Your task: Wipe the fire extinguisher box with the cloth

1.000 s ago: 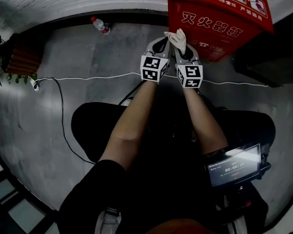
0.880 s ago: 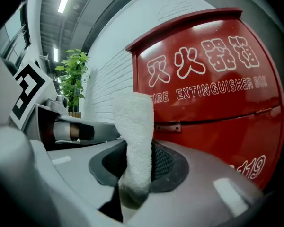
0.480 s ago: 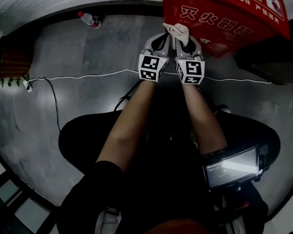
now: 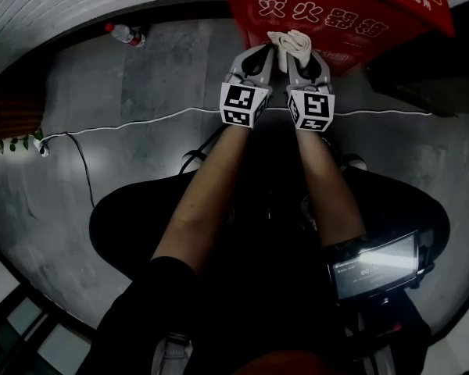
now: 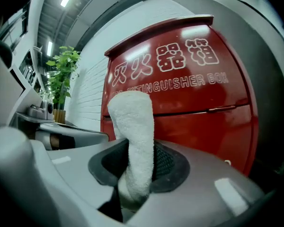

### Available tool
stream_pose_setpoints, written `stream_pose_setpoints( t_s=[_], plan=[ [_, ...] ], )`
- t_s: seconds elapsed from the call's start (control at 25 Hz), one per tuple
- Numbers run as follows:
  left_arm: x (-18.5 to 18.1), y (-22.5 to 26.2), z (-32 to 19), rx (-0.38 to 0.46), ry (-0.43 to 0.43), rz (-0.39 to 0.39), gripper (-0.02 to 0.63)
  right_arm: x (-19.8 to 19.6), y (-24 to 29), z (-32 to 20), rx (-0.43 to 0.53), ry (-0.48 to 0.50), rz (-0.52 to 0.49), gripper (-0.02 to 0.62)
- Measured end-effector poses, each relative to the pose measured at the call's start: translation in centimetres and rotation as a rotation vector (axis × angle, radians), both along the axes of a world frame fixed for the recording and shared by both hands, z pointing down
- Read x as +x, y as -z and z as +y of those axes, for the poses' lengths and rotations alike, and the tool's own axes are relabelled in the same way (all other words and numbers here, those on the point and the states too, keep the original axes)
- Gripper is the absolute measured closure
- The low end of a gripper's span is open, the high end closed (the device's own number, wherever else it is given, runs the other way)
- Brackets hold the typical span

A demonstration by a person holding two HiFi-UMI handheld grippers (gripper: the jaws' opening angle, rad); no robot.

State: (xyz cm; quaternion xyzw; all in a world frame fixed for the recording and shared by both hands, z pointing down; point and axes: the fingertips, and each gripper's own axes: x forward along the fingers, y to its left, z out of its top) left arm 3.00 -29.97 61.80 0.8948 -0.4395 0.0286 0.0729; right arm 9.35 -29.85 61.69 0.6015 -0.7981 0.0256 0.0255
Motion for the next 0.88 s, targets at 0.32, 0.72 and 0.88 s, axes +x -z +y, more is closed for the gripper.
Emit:
stream_pose_setpoints(
  t_s=[0.32, 0.72, 0.88],
  plan=[
    [5.1, 0.5, 1.1, 0.004, -0.049, 0.012, 0.604, 6.7, 0.7, 1.4, 0.003, -0.100, -0.024, 0.488],
    [9.0, 0.7, 3.2, 0.027, -0.091, -0.010, 0.604, 14.5, 0.9, 2.8, 0.016, -0.196, -0.055, 0.488],
    [8.9, 1.0, 3.9, 0.037, -0.087, -0.010, 0.604, 17.2, 0.6, 3.2, 0.014, -0.244, -0.076, 0.488]
  ],
)
